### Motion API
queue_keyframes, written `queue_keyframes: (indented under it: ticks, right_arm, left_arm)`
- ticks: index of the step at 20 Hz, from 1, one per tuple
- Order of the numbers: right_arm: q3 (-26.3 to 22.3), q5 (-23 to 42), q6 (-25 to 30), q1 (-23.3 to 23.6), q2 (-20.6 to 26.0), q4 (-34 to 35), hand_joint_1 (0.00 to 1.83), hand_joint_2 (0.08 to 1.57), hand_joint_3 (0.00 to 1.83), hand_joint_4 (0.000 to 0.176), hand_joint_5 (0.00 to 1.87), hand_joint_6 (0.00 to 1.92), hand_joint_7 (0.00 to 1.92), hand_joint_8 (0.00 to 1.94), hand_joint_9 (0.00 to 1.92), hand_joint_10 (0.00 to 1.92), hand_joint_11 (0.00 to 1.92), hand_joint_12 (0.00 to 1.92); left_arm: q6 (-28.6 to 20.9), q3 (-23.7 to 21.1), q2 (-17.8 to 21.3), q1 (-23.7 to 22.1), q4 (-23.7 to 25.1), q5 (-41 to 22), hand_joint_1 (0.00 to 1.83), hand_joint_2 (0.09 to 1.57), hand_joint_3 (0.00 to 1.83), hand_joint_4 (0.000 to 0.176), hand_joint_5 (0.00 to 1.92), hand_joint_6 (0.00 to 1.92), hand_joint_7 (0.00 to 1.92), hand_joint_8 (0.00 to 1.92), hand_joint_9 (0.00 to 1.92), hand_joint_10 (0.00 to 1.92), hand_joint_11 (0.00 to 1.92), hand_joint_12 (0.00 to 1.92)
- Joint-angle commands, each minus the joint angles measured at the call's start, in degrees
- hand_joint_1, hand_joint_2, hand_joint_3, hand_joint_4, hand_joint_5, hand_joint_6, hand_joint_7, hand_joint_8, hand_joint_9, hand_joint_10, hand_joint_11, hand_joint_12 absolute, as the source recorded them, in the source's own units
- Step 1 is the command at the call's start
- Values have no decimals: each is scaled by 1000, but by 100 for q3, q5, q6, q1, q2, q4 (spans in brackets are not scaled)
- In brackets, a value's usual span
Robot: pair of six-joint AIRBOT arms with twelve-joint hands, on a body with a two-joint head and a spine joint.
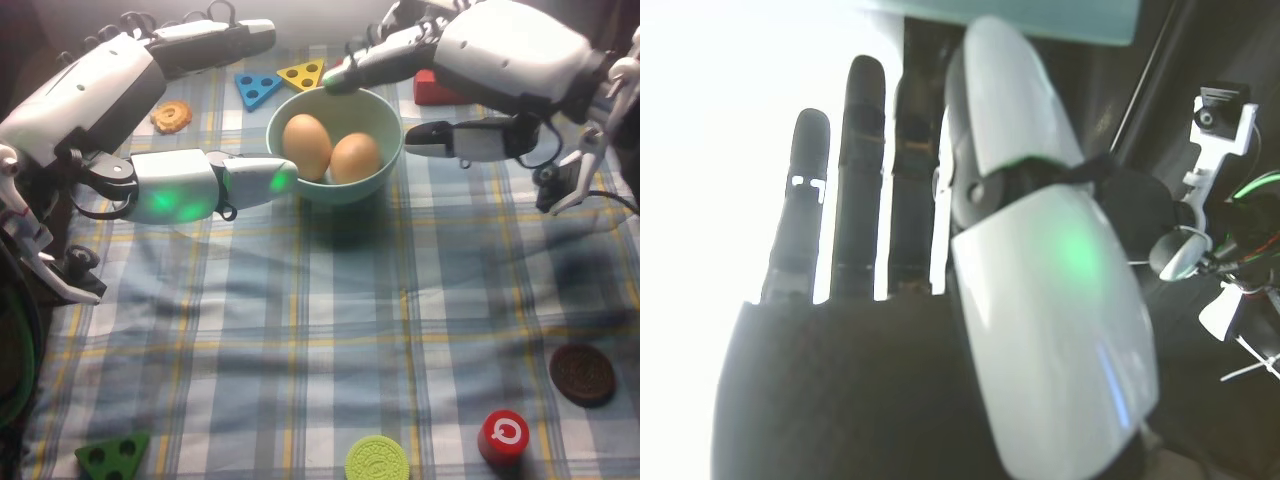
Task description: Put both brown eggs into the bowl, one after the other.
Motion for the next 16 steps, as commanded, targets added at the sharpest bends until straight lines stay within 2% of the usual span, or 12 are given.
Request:
queue_keyframes:
  ticks: [1,4,5,6,7,8,9,10,11,13,15,16]
  right_arm:
    - [-36,865,-21,75,127,251,1380,1071,5,47,486,0,496,0,532,0,0,987]
    - [-306,1471,-58,-165,596,645,1373,1060,0,48,431,0,469,0,509,1,22,1062]
    - [-422,1740,-97,-311,752,823,1388,1040,0,62,440,1,445,0,503,0,69,998]
    - [-566,2056,-166,-512,931,1023,1305,1068,11,55,434,0,438,0,491,0,39,965]
    - [-770,2475,-278,-761,1122,1277,1151,1151,11,35,412,1,473,3,484,2,60,899]
    - [-943,2861,-363,-1012,1271,1488,1051,1184,16,19,417,2,466,2,475,1,63,889]
    - [-1151,3364,-436,-1363,1423,1740,1037,1199,18,0,427,6,486,10,505,13,126,915]
    - [-1323,3842,-493,-1653,1526,1928,948,1221,6,6,455,4,563,11,580,25,192,909]
    - [-1484,4253,-541,-1913,1619,2053,995,1226,2,2,516,6,667,15,677,41,254,976]
    - [-1835,4992,-708,-2364,1745,2252,615,1342,15,0,415,5,622,7,675,22,181,1107]
    - [-2064,5532,-829,-2762,1839,2366,482,1309,0,0,278,0,511,0,601,0,166,1023]
    - [-2150,5534,-826,-2805,1888,2407,795,1256,0,15,258,6,327,3,332,6,32,528]
  left_arm:
    - [-125,-3,33,-20,161,-841,727,895,0,108,416,1,436,3,383,2,0,730]
    - [-1085,-39,229,228,302,-1377,754,907,1,90,426,2,433,1,389,1,0,709]
    - [-1500,-17,290,320,386,-1547,757,899,0,80,451,2,466,4,436,11,0,914]
    - [-2068,23,342,434,481,-1773,795,899,0,57,483,7,491,7,452,12,0,1037]
    - [-2897,133,380,609,631,-2119,832,925,5,15,451,0,475,0,451,7,0,1083]
    - [-3677,263,385,782,745,-2452,904,910,0,2,404,1,445,0,425,3,0,974]
    - [-4642,427,359,1007,851,-2922,961,896,0,8,361,2,399,3,361,6,0,786]
    - [-5284,543,334,1194,881,-3356,904,908,1,47,245,1,331,3,315,3,0,604]
    - [-5715,592,328,1351,882,-3704,834,931,11,56,171,0,308,0,318,7,0,566]
    - [-6200,595,346,1613,846,-4434,466,1028,6,19,15,0,318,0,417,8,8,948]
    - [-6608,605,349,1687,906,-4689,219,1134,4,0,357,31,281,1,361,0,0,857]
    - [-6766,634,335,1623,1018,-4689,208,1262,35,80,434,39,350,18,340,0,0,587]
